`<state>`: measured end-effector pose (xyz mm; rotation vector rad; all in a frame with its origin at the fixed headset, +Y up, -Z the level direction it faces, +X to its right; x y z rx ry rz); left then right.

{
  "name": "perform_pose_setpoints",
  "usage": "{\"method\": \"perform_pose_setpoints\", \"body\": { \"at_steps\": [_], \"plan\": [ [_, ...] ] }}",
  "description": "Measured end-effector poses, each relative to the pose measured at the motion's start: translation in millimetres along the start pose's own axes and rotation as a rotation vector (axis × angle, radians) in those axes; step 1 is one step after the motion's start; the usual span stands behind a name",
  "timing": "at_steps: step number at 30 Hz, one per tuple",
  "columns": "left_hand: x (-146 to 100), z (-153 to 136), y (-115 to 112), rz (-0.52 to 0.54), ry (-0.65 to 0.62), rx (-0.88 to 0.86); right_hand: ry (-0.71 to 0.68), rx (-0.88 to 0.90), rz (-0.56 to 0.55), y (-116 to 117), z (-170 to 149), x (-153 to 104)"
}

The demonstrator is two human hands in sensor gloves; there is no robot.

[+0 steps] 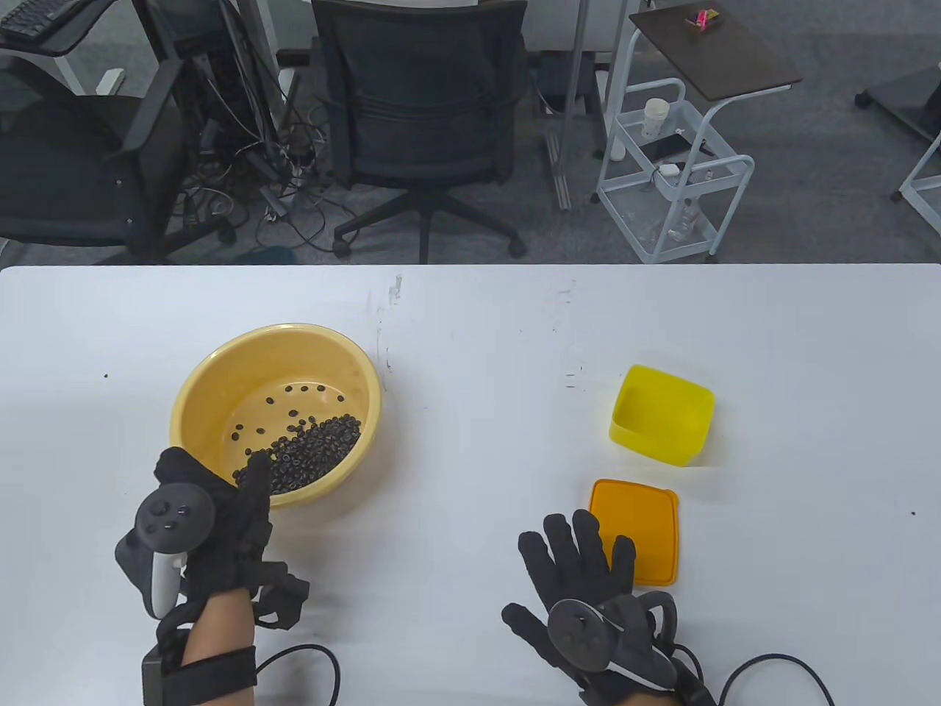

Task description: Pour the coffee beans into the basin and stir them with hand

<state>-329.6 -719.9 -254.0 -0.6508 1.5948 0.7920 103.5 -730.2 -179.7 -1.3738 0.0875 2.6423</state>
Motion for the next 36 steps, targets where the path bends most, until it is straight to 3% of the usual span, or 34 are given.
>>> {"method": "perform_pose_setpoints", "body": {
  "at_steps": [5, 14, 16, 19, 22, 31, 36],
  "plan": [
    [11.2, -23.5, -7.8, -0.031, 0.166, -0.006, 0.001, 0.009, -0.011, -0.4, 0.1, -0.5],
    [13.7, -36.4, -6.2, 0.039, 0.191, -0.163, 0.031, -0.013, -0.029, -0.9, -1.8, 0.7],
    [10.6, -32.4, -5.8, 0.031, 0.166, -0.235, 0.043, -0.017, -0.040, -1.0, -2.0, 0.2],
    [1.6, -15.0, -7.2, -0.007, 0.041, -0.199, 0.090, 0.000, -0.080, -4.1, -3.5, -2.7],
    [-7.7, 1.9, -15.8, -0.088, -0.041, -0.235, 0.119, 0.019, -0.117, -8.4, -6.6, -5.7],
    [-21.4, 12.5, -56.7, -0.312, -0.113, -0.241, 0.175, 0.022, -0.229, -21.2, -13.0, -14.8],
    [-20.4, 11.7, -62.7, -0.356, -0.153, -0.198, 0.171, 0.019, -0.228, -20.7, -11.9, -14.1]
  ]
}}
Point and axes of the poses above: the tracker on the back of each hand, its own z axis roughly to the thumb side, its own x axis roughly from the wrist to the fingertips, y = z × x, the point moved 1 cm from there along x, roughly from the wrist to the fingertips, and after that the axes turned 14 degrees about -y, right-handed, at the moved point
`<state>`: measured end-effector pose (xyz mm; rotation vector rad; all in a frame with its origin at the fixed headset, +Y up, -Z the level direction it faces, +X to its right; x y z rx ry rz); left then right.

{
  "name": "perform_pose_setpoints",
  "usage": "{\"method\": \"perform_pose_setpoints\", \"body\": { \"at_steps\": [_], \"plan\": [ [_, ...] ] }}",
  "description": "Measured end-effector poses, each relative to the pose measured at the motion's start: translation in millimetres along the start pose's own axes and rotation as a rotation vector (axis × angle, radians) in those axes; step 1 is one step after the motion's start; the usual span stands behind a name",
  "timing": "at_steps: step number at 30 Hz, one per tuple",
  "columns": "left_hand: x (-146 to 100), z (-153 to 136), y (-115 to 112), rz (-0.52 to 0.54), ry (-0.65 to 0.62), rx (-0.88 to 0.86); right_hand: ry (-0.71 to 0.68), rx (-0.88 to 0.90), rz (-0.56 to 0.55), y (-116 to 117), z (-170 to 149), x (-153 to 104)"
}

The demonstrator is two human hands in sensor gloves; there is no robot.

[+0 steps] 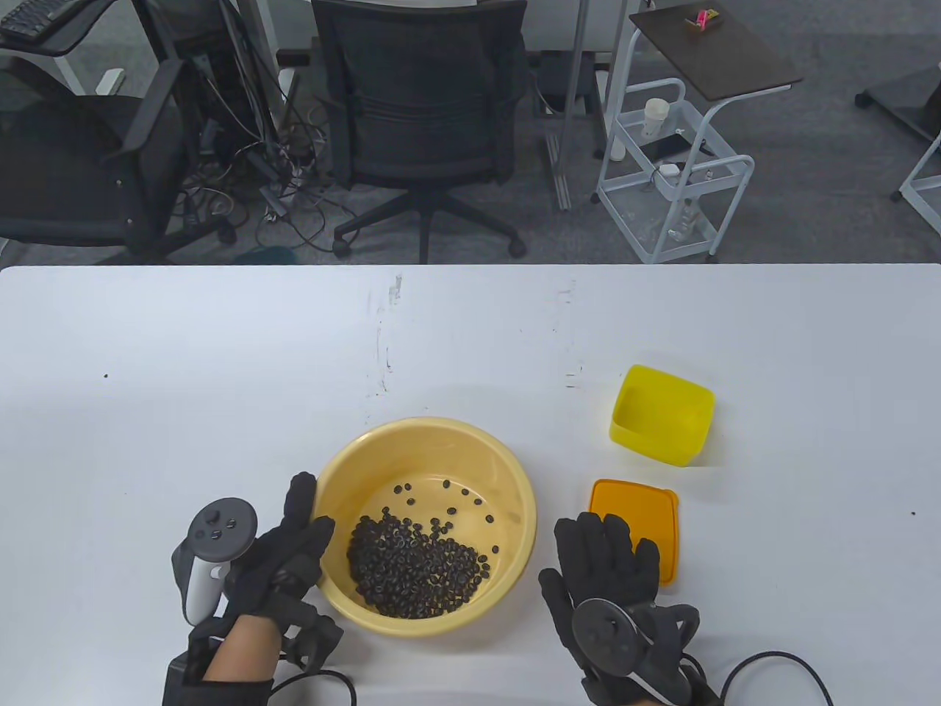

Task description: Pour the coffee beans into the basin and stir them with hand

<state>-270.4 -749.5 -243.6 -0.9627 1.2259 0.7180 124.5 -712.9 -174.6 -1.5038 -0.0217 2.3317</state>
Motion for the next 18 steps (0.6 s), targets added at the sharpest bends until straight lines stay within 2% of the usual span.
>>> {"method": "perform_pose_setpoints", "body": {
  "at_steps": [7, 14, 18],
  "plan": [
    [-1.3, 0.3, -1.6, -0.002, -0.025, 0.103, -0.013, 0.003, 0.018, 4.0, 3.9, 0.8],
    [-1.5, -0.7, -3.2, -0.004, -0.037, 0.129, -0.037, 0.002, 0.051, 6.0, 4.8, -0.5],
    [-0.9, -0.8, -3.0, -0.012, -0.043, 0.135, -0.132, 0.071, 0.093, 5.6, 11.1, 6.5]
  ]
}}
Point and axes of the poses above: the tracker on the back of each hand, its own z axis roughly to the thumb side, its own x axis roughly from the wrist to the fingertips, y = z × x, the point moved 1 cm from there along x, roughly from the wrist to the fingertips, and after that the axes turned 14 degrees about -y, right-handed, at the moved point
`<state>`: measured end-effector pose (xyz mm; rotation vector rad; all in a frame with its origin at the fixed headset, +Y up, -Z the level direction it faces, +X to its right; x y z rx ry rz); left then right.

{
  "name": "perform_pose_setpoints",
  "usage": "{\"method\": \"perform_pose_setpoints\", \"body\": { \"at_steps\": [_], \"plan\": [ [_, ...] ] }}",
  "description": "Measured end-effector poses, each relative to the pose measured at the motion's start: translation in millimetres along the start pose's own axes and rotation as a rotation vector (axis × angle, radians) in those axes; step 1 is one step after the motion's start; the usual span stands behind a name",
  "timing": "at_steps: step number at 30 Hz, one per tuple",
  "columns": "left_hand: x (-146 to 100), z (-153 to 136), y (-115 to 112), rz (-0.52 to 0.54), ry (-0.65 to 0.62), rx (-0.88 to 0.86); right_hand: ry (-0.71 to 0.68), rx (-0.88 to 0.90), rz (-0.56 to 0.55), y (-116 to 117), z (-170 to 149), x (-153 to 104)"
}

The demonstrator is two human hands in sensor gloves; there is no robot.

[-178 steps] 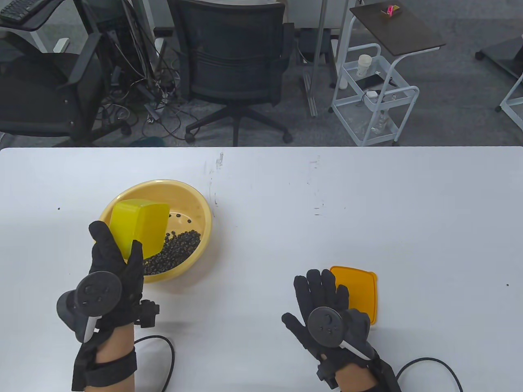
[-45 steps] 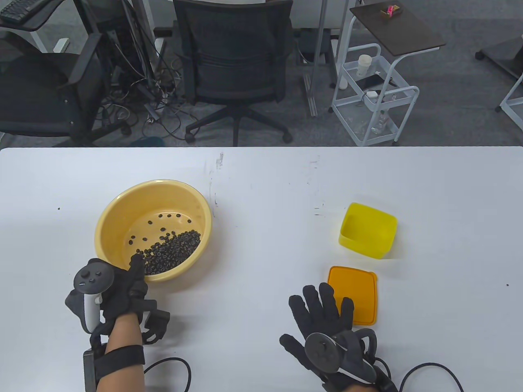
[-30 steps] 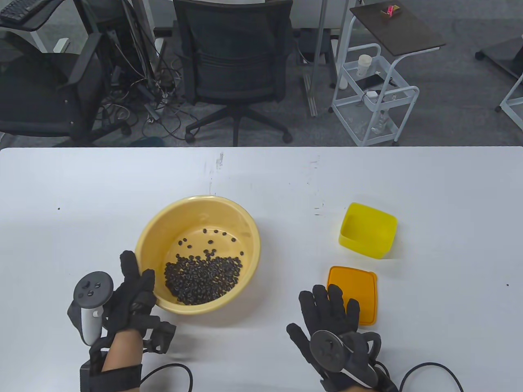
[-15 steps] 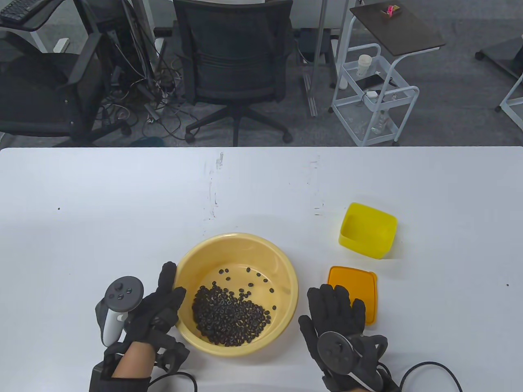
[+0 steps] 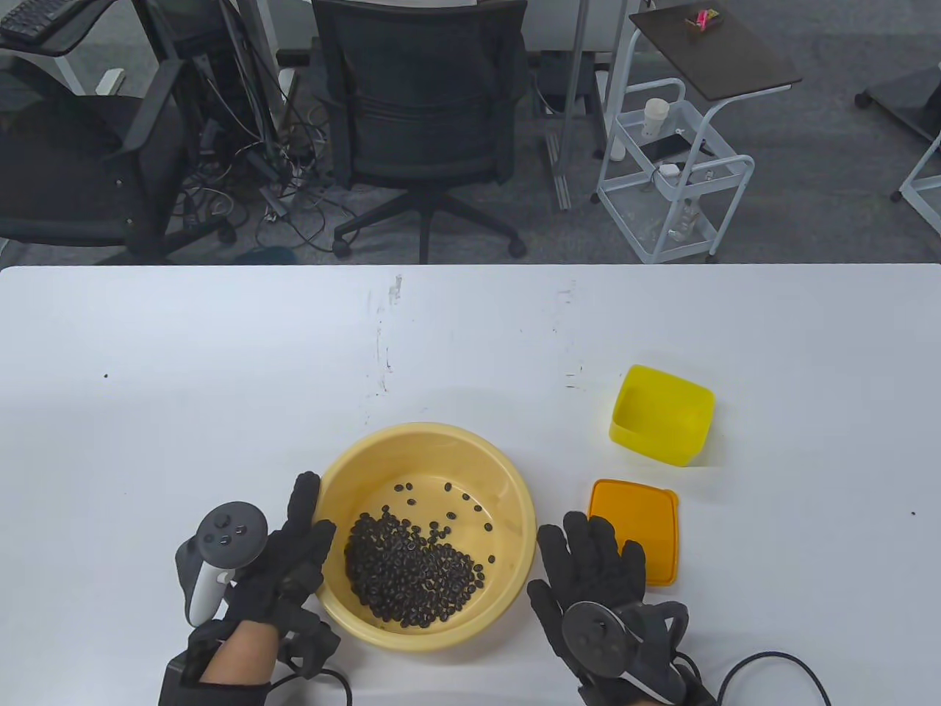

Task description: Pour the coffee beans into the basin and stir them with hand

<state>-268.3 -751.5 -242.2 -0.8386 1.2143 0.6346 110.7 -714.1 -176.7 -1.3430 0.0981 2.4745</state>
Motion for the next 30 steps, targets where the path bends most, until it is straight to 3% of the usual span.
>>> {"method": "perform_pose_setpoints", "body": {
  "at_steps": [3, 5, 8, 10, 13, 18, 22, 24, 26, 28, 30],
  "plan": [
    [0.5, 0.0, 0.1, -0.005, -0.004, 0.001, -0.116, 0.065, 0.017, -11.4, 16.2, 20.5],
    [0.9, 0.1, 0.3, -0.006, -0.006, 0.004, -0.150, 0.042, 0.133, -19.3, 30.0, 40.2],
    [2.2, -0.6, 1.7, -0.009, -0.009, -0.002, -0.147, 0.072, 0.416, -17.1, 47.5, 80.6],
    [2.6, -1.2, 2.3, -0.012, -0.014, -0.004, -0.110, 0.091, 0.673, -1.7, 52.5, 106.3],
    [2.8, -1.4, 2.4, -0.017, -0.019, 0.008, -0.067, 0.030, 0.887, 30.4, 53.3, 139.8],
    [3.3, -1.4, 2.7, -0.022, -0.024, 0.011, -0.045, -0.144, 1.051, 64.6, 58.9, 168.5],
    [3.5, -1.3, 2.8, -0.018, -0.022, 0.011, -0.056, -0.294, 1.221, 87.9, 65.4, 170.8],
    [3.5, -1.2, 2.8, -0.015, -0.019, 0.019, -0.072, -0.299, 1.244, 91.3, 70.6, 171.8],
    [3.8, -1.5, 3.0, -0.013, -0.017, 0.017, -0.086, -0.202, 1.287, 93.6, 75.7, 172.9],
    [4.0, -1.5, 3.1, -0.010, -0.015, 0.013, -0.058, 0.041, 1.362, 100.7, 80.3, 169.3],
    [4.2, -1.4, 3.0, -0.009, -0.014, 0.021, -0.020, 0.397, 1.391, 111.6, 89.9, 167.1]
  ]
}}
Point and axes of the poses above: the tracker on the back of each hand, its own z axis roughly to the thumb side, its own x axis roughly from the wrist to the fingertips, y = z × x, the point moved 1 cm from there along x, roughly from the wrist to the fingertips, and after that the axes turned 14 degrees about -y, right-handed, at the moved point
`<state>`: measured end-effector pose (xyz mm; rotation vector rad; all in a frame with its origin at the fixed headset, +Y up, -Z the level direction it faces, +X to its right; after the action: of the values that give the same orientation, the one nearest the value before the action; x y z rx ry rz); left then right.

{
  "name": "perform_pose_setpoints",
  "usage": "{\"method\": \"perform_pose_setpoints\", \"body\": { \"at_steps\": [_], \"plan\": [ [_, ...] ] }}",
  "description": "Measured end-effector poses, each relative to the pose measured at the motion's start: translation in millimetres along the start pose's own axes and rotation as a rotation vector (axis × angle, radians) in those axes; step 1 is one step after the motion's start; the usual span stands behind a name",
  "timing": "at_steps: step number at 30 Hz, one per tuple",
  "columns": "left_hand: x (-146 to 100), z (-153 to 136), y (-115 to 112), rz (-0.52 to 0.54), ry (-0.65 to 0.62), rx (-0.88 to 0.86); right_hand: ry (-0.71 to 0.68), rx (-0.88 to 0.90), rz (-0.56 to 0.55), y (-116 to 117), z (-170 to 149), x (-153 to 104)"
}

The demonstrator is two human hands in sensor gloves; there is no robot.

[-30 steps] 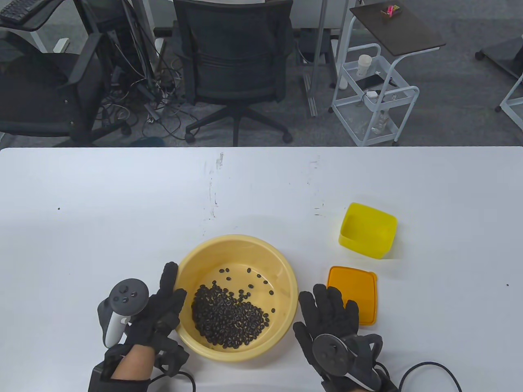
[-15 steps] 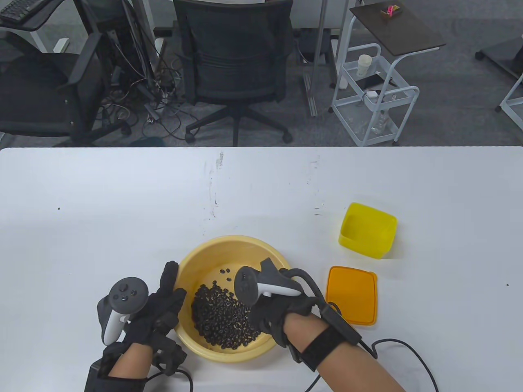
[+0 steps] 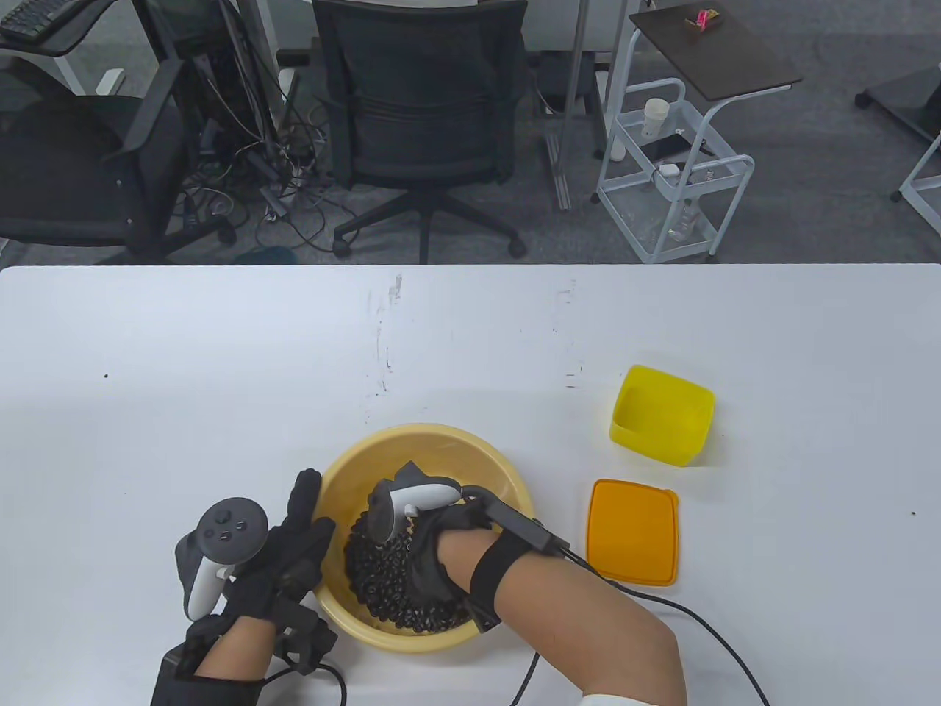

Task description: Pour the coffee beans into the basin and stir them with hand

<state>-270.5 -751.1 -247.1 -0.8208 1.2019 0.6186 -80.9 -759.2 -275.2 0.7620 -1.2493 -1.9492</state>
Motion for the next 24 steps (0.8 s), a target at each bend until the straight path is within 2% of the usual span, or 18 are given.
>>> {"method": "perform_pose_setpoints", "body": {
  "at_steps": [2, 4, 6, 9, 11, 14, 18, 24],
  "plan": [
    [0.2, 0.2, -0.1, -0.001, -0.001, -0.002, -0.089, 0.094, 0.006, -1.9, 5.9, 5.6],
    [0.3, 0.5, -0.1, -0.002, -0.002, 0.002, -0.248, 0.186, -0.041, -8.5, 12.8, 13.4],
    [0.4, 0.2, -0.1, -0.003, -0.005, 0.002, -0.279, 0.221, -0.071, -16.9, 15.7, 19.5],
    [0.7, 0.1, -0.1, -0.007, -0.008, 0.000, -0.234, 0.169, -0.149, -32.0, 14.4, 23.1],
    [0.8, 0.1, -0.2, -0.009, -0.012, -0.001, -0.173, 0.142, -0.274, -42.8, 11.5, 21.1],
    [1.0, 0.1, -0.1, -0.010, -0.014, 0.000, -0.064, 0.080, -0.392, -53.4, 3.8, 15.9],
    [1.2, 0.2, -0.7, -0.013, -0.015, 0.000, 0.051, -0.056, -0.437, -61.4, -5.1, 8.4],
    [1.1, 0.1, -0.7, -0.011, -0.014, -0.001, 0.241, -0.213, -0.446, -66.0, -16.6, -1.1]
  ]
}}
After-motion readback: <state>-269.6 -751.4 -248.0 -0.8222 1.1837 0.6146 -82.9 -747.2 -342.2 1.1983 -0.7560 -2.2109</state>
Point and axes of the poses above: the tracker on the back of each hand, its own z axis roughly to the thumb side, its own x axis roughly from the wrist to the fingertips, y = z × x, the point moved 1 cm from there along x, roughly from the wrist to the fingertips, and after that the axes turned 14 degrees about -y, right-handed, at the moved point
